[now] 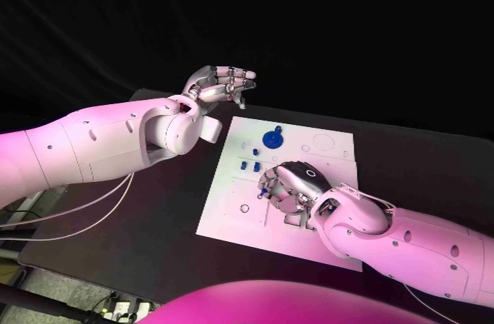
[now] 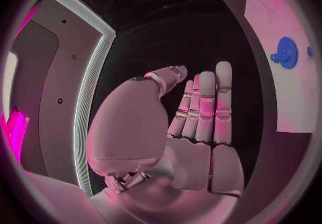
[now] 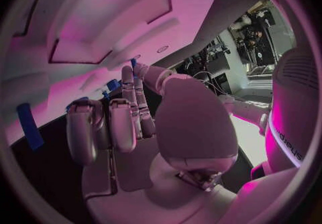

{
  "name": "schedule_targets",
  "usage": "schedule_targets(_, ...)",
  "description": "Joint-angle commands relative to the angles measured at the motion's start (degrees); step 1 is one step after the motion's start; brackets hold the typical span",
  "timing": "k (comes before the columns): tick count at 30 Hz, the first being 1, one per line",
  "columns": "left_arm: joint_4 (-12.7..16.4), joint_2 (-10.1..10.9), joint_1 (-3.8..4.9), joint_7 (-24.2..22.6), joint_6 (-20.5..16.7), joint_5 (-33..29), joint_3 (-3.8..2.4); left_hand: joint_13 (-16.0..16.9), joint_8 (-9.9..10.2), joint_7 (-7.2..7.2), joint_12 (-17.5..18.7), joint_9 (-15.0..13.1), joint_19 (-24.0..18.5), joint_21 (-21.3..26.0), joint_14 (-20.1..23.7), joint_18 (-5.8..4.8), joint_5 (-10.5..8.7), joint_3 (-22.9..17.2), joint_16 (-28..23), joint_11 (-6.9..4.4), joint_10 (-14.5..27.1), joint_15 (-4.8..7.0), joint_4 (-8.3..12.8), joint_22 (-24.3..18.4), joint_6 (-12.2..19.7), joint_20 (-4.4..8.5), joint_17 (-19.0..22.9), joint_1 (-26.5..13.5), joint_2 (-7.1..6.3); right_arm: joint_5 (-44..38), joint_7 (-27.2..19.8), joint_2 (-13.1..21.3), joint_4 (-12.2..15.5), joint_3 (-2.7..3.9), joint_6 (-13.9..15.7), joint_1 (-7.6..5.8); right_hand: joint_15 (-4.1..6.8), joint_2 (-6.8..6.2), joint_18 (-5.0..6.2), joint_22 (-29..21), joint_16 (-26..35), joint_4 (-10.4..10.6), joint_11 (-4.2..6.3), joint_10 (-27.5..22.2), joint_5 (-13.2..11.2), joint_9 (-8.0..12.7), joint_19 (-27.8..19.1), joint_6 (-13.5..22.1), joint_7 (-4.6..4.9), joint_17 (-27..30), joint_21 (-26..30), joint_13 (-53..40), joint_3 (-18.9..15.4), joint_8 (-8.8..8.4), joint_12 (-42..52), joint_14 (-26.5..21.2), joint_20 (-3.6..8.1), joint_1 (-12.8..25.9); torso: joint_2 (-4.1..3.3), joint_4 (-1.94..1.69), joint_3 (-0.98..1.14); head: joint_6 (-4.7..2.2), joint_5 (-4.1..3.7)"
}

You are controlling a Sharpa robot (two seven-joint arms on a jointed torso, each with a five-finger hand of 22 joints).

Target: Assemble the parts on the task board

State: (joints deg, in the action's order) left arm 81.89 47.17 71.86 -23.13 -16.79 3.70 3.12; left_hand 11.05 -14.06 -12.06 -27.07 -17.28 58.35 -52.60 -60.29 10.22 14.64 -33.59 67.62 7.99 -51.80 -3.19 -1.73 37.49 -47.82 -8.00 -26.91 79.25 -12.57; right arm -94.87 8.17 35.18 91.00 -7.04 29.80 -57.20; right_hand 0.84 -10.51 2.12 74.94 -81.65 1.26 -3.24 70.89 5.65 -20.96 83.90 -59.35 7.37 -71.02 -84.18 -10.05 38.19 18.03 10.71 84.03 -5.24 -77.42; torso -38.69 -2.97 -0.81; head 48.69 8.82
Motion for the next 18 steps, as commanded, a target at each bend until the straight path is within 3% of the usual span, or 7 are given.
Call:
schedule_targets(1,0.0,-0.1,0.03,-0.2,0.5,-0.2,-0.04,-0.1,0.1,0.03,-0.3,0.1,-0.4,-0.2,0.3,0.34,0.26,0.2,0.1,-0.01,0.4,0.01,0.3,0.1,0.3,-0.07,0.1,0.3,-0.08,-0.2,-0.9,-0.1,0.1,-0.01,0.1,0.13,0.35,0.19,-0.71,12.1,0.0,-0.3,0.07,0.1,0.3,-0.1,3.4,-0.5,-0.06,0.1,0.0,-0.1,-0.1,0.36,0.0,2.4,0.44,0.3,0.01,0.05,-0.02,0.22,0.13)
schedule_targets(18,-0.1,0.0,0.03,0.1,0.9,-0.2,-0.04,-0.1,0.1,0.03,-0.3,0.1,-0.4,-0.2,0.3,0.34,0.26,0.2,0.1,-0.01,0.4,0.01,0.3,0.1,0.3,-0.07,0.1,0.3,-0.08,-0.2,-1.1,-0.4,-0.2,-0.01,-1.4,0.25,0.33,0.16,-0.71,12.1,0.0,-0.3,0.02,0.0,0.2,-0.1,3.4,-0.4,-0.02,0.2,0.0,-0.1,-0.1,0.32,-0.1,2.4,0.43,0.5,0.01,0.00,-0.04,0.48,0.50)
